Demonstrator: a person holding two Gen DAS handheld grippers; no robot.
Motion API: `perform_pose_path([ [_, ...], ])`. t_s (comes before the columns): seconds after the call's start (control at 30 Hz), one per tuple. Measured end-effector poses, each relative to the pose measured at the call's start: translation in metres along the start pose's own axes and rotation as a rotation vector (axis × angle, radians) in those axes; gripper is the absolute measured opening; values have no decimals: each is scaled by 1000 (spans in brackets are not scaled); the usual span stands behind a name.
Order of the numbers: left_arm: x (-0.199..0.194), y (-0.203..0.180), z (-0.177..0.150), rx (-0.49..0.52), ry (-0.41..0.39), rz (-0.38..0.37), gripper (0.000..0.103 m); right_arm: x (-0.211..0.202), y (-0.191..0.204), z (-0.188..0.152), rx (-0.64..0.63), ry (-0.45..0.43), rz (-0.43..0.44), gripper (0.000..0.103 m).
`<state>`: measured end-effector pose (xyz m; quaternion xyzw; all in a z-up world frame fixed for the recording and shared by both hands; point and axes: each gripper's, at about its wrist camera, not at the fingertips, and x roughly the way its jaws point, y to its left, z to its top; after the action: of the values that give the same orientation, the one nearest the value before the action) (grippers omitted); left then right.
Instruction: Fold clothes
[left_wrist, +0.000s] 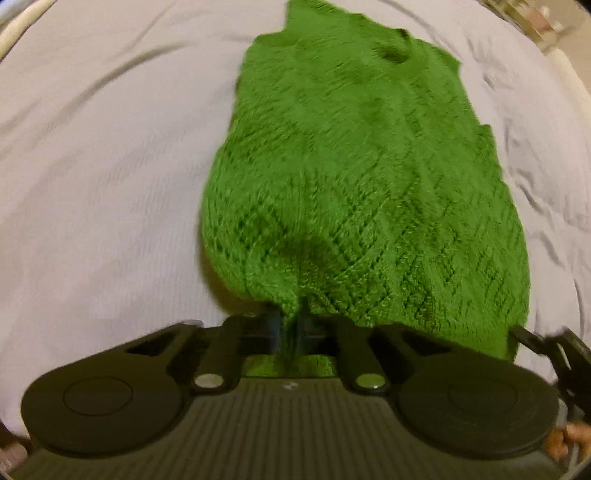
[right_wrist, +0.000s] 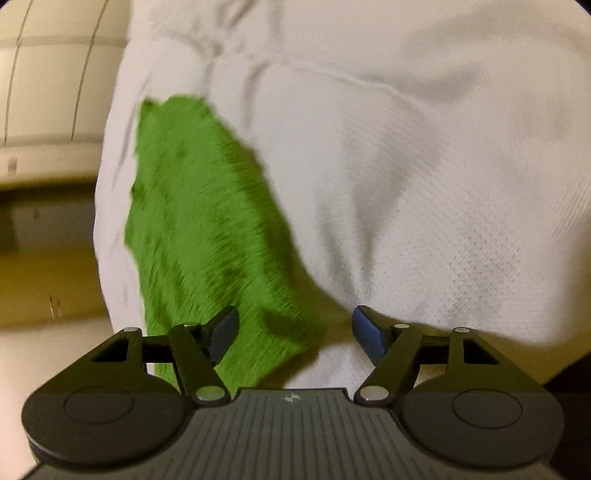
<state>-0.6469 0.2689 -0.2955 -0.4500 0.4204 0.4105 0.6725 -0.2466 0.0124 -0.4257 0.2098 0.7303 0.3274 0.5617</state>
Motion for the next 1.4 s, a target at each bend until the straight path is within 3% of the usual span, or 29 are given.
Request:
perform_pose_path([
  [0.03, -8, 1, 4, -2, -10, -36, 5, 0, -3, 1, 55, -18, 22, 53],
  [0.07, -23, 2, 7, -7, -41, -81, 4, 2, -4, 1, 113, -29, 58, 27],
  [0.1, -38, 3, 11, -12, -71, -127, 4, 2, 3, 0, 126, -34, 71, 12],
  [0.13, -54, 4, 15, -18, -103, -173, 4, -3, 17, -1, 94, -46, 55, 11],
  [0.2, -94, 16, 16, -59, -208, -297, 4, -30, 56, -1, -17, -100, 146, 9],
  [0.23, -106, 27, 10, -98, -238, -311, 4, -47, 78, -2, -82, -129, 210, 9],
  [0.3, -130, 50, -1, -175, -296, -338, 4, -83, 123, -9, -281, -167, 242, 9],
  [0.4, -92, 79, -30, -279, -147, -197, 5, -104, 144, -19, -436, -155, 112, 6],
  [0.5, -29, 77, -48, -294, 56, -84, 2, -73, 99, -19, -406, -72, -179, 7],
  [0.57, -16, 65, -52, -250, 78, -52, 8, -45, 60, -12, -315, -7, -361, 11],
  [0.6, -14, 60, -53, -233, 74, -48, 13, -39, 48, -9, -252, 12, -388, 11],
  [0.63, -17, 57, -55, -216, 55, -62, 28, -38, 42, -8, -225, 12, -375, 12],
  [0.67, -20, 58, -57, -199, 34, -56, 41, -39, 42, -8, -243, 5, -345, 19],
  [0.7, -24, 60, -60, -183, 12, -51, 44, -39, 47, -11, -278, -4, -325, 28],
  [0.73, -22, 61, -58, -177, -2, -50, 44, -40, 52, -12, -319, -20, -306, 56],
  [0.77, -17, 62, -54, -191, 0, -60, 44, -41, 56, -11, -361, -38, -285, 73],
  [0.87, 2, 63, -43, -220, 1, -86, 46, -32, 70, -7, -461, -47, -282, 77],
  [0.93, 14, 58, -39, -201, 5, -65, 41, -18, 72, -7, -521, -32, -314, 77],
  [0.97, 21, 55, -37, -191, 11, -50, 27, -8, 76, -7, -552, -17, -330, 67],
  [1.0, 23, 52, -35, -186, 17, -43, 16, 2, 80, -7, -582, 1, -347, 51],
  [1.03, 19, 48, -33, -175, 8, -53, 5, 4, 85, -9, -610, 14, -354, 19],
  [1.07, 9, 43, -33, -147, -19, -58, 5, 2, 92, -11, -651, 14, -354, 9],
  [1.17, -10, 19, -36, 13, -76, -40, 6, -26, 100, -18, -733, -52, -350, 5],
  [1.23, -2, 12, -41, 70, -10, 81, 15, -40, 76, -3, -611, -40, -397, 8],
  [1.27, 6, 11, -42, 69, 35, 146, 18, -41, 60, 7, -535, -1, -433, 20],
  [1.3, 8, 13, -44, 58, 61, 189, 19, -45, 52, 12, -499, 14, -460, 22],
  [1.33, 2, 11, -44, 39, 51, 202, 20, -49, 47, 17, -474, 22, -484, 18],
  [1.4, -14, 7, -44, 4, 20, 218, 19, -59, 55, 19, -516, 20, -486, 22],
])
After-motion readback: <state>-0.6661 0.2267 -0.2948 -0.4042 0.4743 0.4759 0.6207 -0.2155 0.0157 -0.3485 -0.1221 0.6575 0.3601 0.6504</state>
